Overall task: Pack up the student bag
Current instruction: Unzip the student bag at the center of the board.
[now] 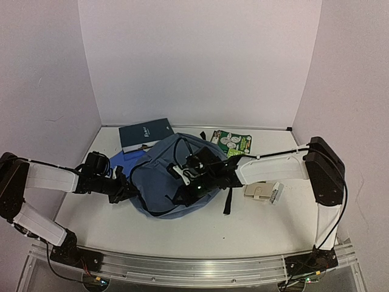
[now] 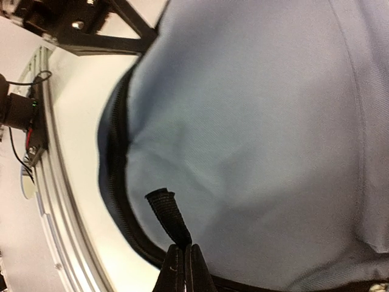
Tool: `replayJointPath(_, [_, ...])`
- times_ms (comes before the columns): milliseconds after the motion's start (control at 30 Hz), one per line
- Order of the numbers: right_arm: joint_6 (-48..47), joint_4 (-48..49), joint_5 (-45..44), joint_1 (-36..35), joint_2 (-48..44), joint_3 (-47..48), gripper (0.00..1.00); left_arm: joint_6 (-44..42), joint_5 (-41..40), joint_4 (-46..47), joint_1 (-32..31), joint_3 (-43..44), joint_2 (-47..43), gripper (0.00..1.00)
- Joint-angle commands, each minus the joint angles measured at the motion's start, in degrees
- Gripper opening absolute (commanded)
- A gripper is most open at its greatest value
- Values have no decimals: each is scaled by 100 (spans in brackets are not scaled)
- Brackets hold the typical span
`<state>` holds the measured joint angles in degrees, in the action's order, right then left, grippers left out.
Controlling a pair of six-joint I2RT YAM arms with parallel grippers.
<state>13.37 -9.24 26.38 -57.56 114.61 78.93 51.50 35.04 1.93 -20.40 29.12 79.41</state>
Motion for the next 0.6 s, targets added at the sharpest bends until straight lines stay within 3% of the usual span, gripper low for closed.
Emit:
replayJointPath(0, [487, 1028, 174, -242, -143, -5, 0, 59, 296, 492, -31, 255, 150, 0])
replayJointPath(233, [730, 1409, -27, -506, 171, 205, 0, 96, 301, 664, -235, 483, 446, 0])
replayJointPath(567, [1089, 1736, -959, -757, 224, 269, 0, 62, 170, 839, -482, 804, 724, 0])
